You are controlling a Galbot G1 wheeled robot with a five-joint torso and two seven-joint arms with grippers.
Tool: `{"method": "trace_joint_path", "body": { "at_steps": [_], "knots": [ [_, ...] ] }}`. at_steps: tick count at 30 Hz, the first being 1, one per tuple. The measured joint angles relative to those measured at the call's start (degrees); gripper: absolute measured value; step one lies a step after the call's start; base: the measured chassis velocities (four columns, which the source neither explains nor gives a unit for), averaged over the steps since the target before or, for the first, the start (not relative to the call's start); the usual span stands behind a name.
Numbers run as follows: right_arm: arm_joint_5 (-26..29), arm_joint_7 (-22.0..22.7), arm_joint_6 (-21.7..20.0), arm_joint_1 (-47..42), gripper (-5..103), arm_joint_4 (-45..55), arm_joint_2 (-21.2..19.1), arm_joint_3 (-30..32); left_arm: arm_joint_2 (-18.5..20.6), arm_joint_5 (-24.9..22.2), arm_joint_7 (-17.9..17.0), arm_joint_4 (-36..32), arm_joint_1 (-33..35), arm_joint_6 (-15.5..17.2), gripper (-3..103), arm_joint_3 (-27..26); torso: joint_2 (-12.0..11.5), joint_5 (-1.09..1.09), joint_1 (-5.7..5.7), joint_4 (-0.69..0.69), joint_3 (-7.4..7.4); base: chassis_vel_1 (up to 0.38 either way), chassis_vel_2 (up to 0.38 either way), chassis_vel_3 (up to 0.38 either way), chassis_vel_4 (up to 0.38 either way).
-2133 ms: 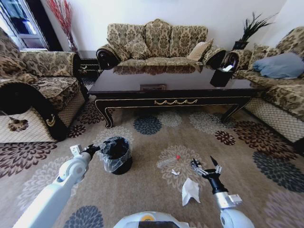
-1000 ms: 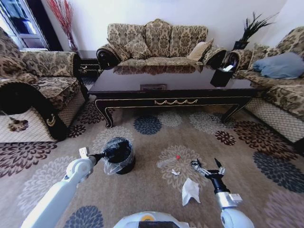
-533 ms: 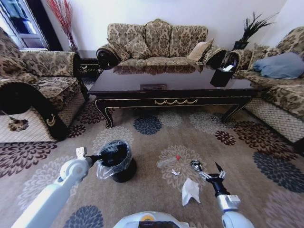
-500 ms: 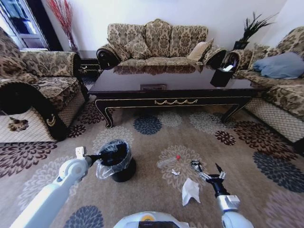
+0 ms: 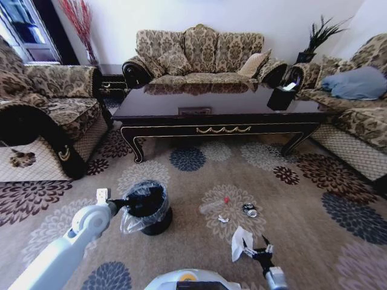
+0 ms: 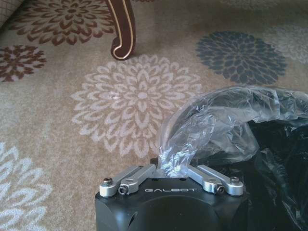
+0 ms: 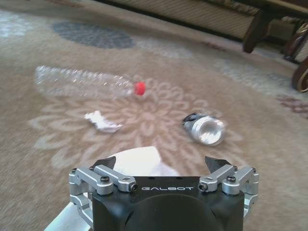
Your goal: Move to the front of the table and pick up the trash from the floor, then place it into the trash bin.
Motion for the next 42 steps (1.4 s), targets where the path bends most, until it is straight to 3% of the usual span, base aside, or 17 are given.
{"method": "trace_joint_path", "body": {
  "at_steps": [9, 12, 13, 17, 20, 22, 25, 33, 35, 42],
  "knots": [
    [-1.6, -1.5, 1.3, 2.4, 103, -4.3, 0.1, -2.1, -1.0, 2.0, -1.1, -0.2, -0.1, -0.1, 4, 1.7, 0.0, 0.00, 0.00, 0.00, 0.00, 0.000, 0.000, 0.000, 0.000],
    [-1.7, -2.1, 1.3, 2.9, 99, -5.1, -0.2, -2.4, -1.2, 2.0, -1.4, -0.3, -0.3, -0.2, 4, 2.2, 0.0, 0.00, 0.00, 0.00, 0.00, 0.000, 0.000, 0.000, 0.000],
    [-1.8, -2.4, 1.3, 3.1, 89, -5.6, -0.4, -2.6, -1.2, 2.0, -1.6, -0.4, -0.5, -0.2, 4, 2.4, 0.0, 0.00, 0.00, 0.00, 0.00, 0.000, 0.000, 0.000, 0.000],
    [-1.6, -3.1, 1.6, 3.7, 79, -6.8, -0.8, -2.9, -1.0, 1.9, -2.1, -0.5, -1.2, -0.2, 4, 2.6, 0.0, 0.00, 0.00, -0.01, 0.00, 0.000, 0.000, 0.000, 0.000],
    [-1.6, -3.5, 2.1, 3.9, 62, -7.8, -1.0, -3.3, -0.9, 1.7, -2.9, -0.3, -1.5, -0.2, 4, 2.5, 0.0, 0.00, 0.00, 0.00, 0.00, 0.000, 0.000, 0.000, 0.000],
    [-1.7, -3.6, 2.2, 3.8, 62, -7.9, -1.0, -3.3, -0.8, 1.7, -2.9, -0.3, -1.5, -0.2, 4, 2.4, 0.0, 0.00, 0.00, 0.00, 0.00, 0.000, 0.000, 0.000, 0.000],
    [-1.9, -3.8, 2.4, 3.8, 45, -8.3, -1.0, -3.5, -0.8, 1.5, -3.0, -0.3, -1.5, -0.2, 4, 2.3, 0.0, 0.01, 0.00, 0.00, 0.00, 0.000, 0.000, 0.000, 0.000],
    [-1.7, -4.2, 3.1, 4.0, 24, -9.0, -1.0, -3.6, -0.9, 1.5, -3.0, 0.0, -1.6, -0.3, 4, 2.3, 0.0, 0.00, 0.00, 0.00, 0.00, 0.000, 0.000, 0.000, 0.000],
    [-1.4, -4.2, 3.2, 4.1, 8, -9.1, -1.0, -3.6, -0.9, 1.5, -3.3, 0.1, -1.9, -0.3, 4, 2.6, 0.0, 0.00, 0.00, 0.00, 0.00, 0.000, 0.000, 0.000, 0.000],
    [1.7, -3.3, 2.8, 4.2, 0, -7.7, -1.7, -2.4, -1.0, 1.8, -4.0, 0.4, -3.8, -0.3, 4, 6.0, 0.0, 0.01, 0.00, 0.01, 0.00, 0.000, 0.000, 0.000, 0.000]
  ]
}}
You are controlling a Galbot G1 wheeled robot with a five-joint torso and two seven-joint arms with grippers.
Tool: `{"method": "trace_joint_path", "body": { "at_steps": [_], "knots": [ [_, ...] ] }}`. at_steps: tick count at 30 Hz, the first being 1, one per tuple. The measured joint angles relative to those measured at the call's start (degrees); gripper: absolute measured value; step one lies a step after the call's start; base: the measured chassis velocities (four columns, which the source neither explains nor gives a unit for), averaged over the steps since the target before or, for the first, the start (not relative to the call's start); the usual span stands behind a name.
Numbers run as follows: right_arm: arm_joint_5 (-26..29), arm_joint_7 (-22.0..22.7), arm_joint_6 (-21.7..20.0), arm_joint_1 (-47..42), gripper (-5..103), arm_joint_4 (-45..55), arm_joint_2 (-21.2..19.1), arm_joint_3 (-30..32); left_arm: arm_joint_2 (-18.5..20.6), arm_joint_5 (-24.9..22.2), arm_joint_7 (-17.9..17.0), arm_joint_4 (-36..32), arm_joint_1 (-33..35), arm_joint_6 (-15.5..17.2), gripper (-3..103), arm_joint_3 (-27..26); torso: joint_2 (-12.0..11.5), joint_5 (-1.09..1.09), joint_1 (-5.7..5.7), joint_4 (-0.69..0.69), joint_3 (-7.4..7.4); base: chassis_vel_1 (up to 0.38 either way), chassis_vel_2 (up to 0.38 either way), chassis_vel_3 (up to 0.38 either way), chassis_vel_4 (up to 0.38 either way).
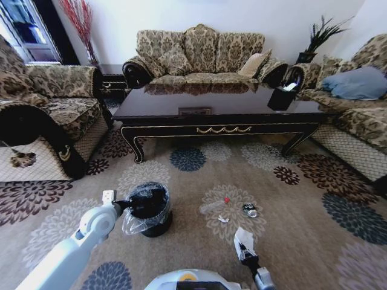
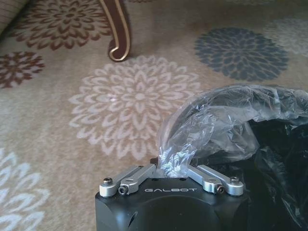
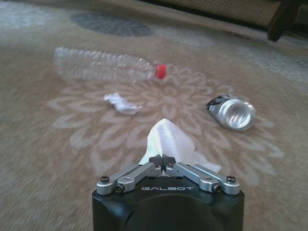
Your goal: Move to the front of the table and pick up the trash from the floor, then place it into the trash bin.
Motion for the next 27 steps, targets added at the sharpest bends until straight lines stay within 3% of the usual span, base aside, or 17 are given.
{"method": "trace_joint_path", "body": {
  "at_steps": [6, 11, 15, 17, 19, 21, 23, 27],
  "knots": [
    [4.2, -0.4, -0.7, -2.0, 0, 5.8, -1.8, 1.3, 0.6, 0.3, 0.1, 0.0, -3.9, 0.0, 4, 5.5, 0.0, 0.01, 0.00, -0.03, 0.00, 0.000, 0.000, 0.000, 0.000],
    [7.6, -0.7, -1.0, -5.8, 0, 17.2, -3.7, 3.6, 1.4, -2.2, 1.3, 0.2, -8.7, 0.0, 4, 12.3, 0.0, 0.00, 0.00, -0.02, 0.00, 0.000, 0.000, 0.000, 0.000],
    [15.1, -1.6, -4.8, -9.9, 0, 30.9, -6.8, 5.4, 2.3, -4.2, 1.5, 0.7, -14.4, 0.0, 4, 20.8, 0.0, 0.00, 0.00, 0.01, 0.00, 0.000, 0.000, 0.000, 0.000],
    [15.9, -1.6, -5.5, -10.6, 0, 33.8, -7.6, 5.5, 2.2, -4.4, 1.5, 1.1, -16.3, 0.0, 4, 23.2, 0.0, 0.00, 0.00, 0.02, 0.01, 0.000, 0.000, 0.000, 0.000],
    [16.0, -1.7, -6.7, -11.5, 0, 39.9, -8.8, 5.2, 0.5, -5.3, 0.7, 2.1, -21.8, 0.0, 4, 29.2, 0.0, 0.00, 0.00, 0.01, 0.00, 0.000, 0.000, 0.000, 0.000],
    [15.9, -1.7, -7.2, -11.7, 0, 42.0, -8.9, 5.0, -0.3, -5.7, 0.1, 2.5, -23.9, 0.0, 4, 31.4, 0.0, 0.01, 0.00, 0.00, 0.00, 0.000, 0.000, 0.000, 0.000],
    [16.0, -1.6, -8.5, -11.6, 0, 47.5, -8.3, 4.8, -3.8, -8.0, -1.5, 4.2, -30.1, 0.0, 4, 38.1, 0.0, 0.00, 0.00, -0.06, 0.01, 0.000, 0.000, 0.000, 0.000],
    [17.2, -1.0, -10.1, -12.2, 0, 52.7, -8.1, 4.5, -8.3, -9.4, -3.1, 7.4, -35.5, 0.0, 4, 44.3, 0.0, 0.00, 0.00, -0.03, 0.01, 0.000, 0.000, 0.000, 0.000]
  ]
}}
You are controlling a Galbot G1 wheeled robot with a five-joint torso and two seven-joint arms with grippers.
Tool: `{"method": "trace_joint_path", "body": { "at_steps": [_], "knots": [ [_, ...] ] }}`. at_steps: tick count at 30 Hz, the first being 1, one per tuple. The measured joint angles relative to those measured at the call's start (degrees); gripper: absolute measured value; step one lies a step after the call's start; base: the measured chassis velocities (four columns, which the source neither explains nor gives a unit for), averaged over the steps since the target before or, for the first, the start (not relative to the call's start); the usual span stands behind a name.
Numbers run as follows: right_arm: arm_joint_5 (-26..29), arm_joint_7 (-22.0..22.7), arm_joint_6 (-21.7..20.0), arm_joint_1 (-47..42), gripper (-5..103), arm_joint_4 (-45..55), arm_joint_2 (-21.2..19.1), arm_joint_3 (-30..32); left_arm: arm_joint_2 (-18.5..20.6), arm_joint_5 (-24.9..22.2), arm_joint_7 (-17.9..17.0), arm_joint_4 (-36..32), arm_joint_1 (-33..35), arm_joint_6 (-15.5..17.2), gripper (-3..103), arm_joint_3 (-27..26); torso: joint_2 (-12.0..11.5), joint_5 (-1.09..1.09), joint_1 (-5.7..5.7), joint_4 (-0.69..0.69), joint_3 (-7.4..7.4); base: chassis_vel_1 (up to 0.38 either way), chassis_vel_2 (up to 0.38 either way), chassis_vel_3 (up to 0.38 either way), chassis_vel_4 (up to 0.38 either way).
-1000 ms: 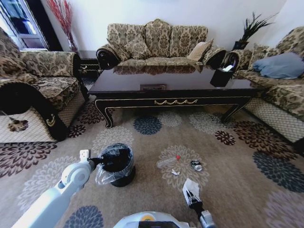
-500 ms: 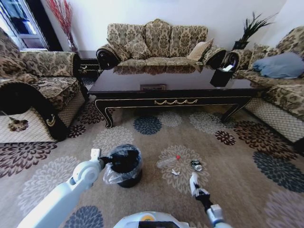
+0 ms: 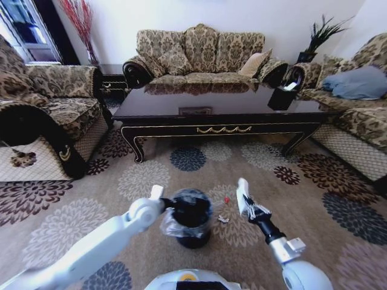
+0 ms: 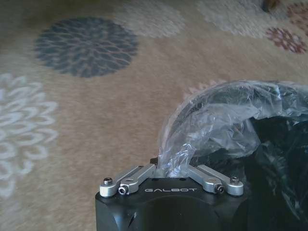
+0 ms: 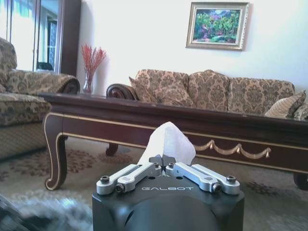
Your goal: Move to the front of the table and pick up the trash from the floor, then place it into the trash bin.
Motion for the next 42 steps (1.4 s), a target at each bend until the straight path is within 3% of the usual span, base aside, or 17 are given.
{"method": "trace_joint_path", "body": {
  "at_steps": [7, 11, 27, 42],
  "knots": [
    [-1.4, 0.4, -0.6, -3.1, 0, 3.6, 0.9, -1.4, -4.7, -2.2, -2.7, 2.8, -4.2, 0.0, 4, 4.2, 0.0, 0.00, 0.00, 0.00, 0.00, 0.000, 0.000, 0.000, 0.000],
    [-6.1, -1.4, 1.2, -5.6, 0, 3.6, 2.6, -3.7, -6.4, -2.5, -3.4, 5.5, -6.6, 0.0, 4, 5.3, 0.0, 0.00, 0.00, 0.03, -0.01, 0.000, 0.000, 0.000, 0.000],
    [-11.6, -2.3, 2.7, -6.9, -3, 0.7, 4.2, -8.3, -8.4, -3.4, -5.2, 5.7, -9.0, 0.0, 4, 8.8, 0.0, -0.01, 0.00, 0.01, -0.01, 0.000, 0.000, 0.000, 0.000],
    [-12.7, -1.3, 3.1, -6.8, 51, -0.2, 5.0, -8.8, -7.8, -5.2, -7.1, 2.8, -9.4, 0.0, 4, 8.0, 0.0, -0.01, 0.00, 0.02, -0.01, 0.000, 0.000, 0.000, 0.000]
  ]
}}
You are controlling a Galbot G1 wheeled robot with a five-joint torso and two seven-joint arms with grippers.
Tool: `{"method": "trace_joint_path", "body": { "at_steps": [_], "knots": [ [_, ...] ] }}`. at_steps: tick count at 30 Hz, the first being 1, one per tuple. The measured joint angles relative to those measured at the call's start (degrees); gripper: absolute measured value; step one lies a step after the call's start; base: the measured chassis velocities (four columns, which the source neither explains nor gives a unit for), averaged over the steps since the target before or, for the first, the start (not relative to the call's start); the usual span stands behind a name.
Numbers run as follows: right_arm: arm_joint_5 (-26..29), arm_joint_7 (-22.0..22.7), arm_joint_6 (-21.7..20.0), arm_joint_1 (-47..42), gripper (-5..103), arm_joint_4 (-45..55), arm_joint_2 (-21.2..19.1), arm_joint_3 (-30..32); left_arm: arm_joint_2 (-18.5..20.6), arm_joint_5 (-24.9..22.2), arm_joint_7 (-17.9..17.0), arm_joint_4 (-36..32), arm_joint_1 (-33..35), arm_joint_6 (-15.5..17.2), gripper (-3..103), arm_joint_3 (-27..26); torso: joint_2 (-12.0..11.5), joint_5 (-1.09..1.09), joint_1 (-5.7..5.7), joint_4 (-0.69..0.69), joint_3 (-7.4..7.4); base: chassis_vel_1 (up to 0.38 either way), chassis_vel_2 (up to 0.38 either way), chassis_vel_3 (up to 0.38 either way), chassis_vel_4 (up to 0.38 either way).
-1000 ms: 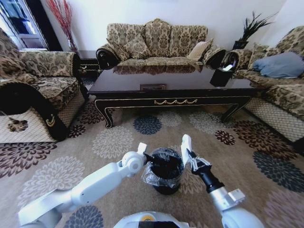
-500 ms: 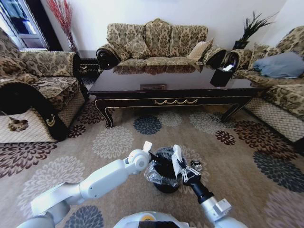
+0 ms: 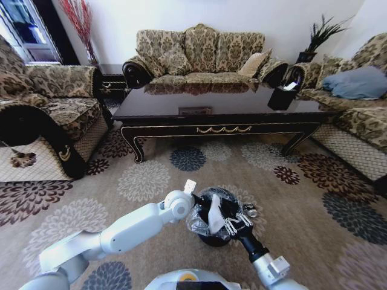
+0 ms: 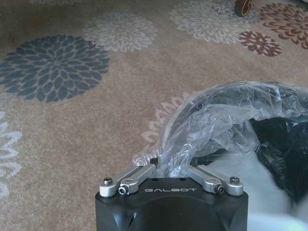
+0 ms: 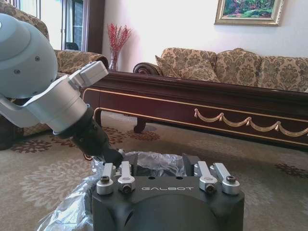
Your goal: Move to the front of the table and pick up the trash from the floor, then place it into the trash bin.
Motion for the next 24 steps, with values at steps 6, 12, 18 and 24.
{"method": "trace_joint_path", "body": {
  "at_steps": [6, 12, 18, 24],
  "knots": [
    [1.3, 1.4, 0.2, 0.8, 73, -0.1, 0.7, 0.5, 1.9, -0.9, -0.4, -1.5, -0.5, 0.0, 4, -1.1, 0.0, 0.00, 0.00, -0.01, 0.00, 0.000, 0.000, 0.000, 0.000],
    [7.4, 5.8, 0.2, 5.1, 98, -1.3, 2.1, 3.4, 5.9, 1.1, -0.3, -3.8, 5.9, 0.0, 4, -8.6, 0.0, 0.00, 0.00, 0.03, 0.00, 0.000, 0.000, 0.000, 0.000],
    [14.4, 7.6, -1.0, 10.4, 100, -6.9, 1.1, 5.6, 10.8, 2.3, 1.1, -8.3, 15.9, 0.0, 4, -23.5, 0.0, -0.03, 0.00, -0.02, 0.00, 0.000, 0.000, 0.000, 0.000],
    [16.4, 8.1, -1.4, 17.2, 100, -18.5, 0.3, 4.6, 18.2, 3.5, 3.3, -11.4, 24.9, 0.0, 4, -35.5, 0.0, 0.00, 0.00, 0.04, 0.00, 0.000, 0.000, 0.000, 0.000]
  ]
}}
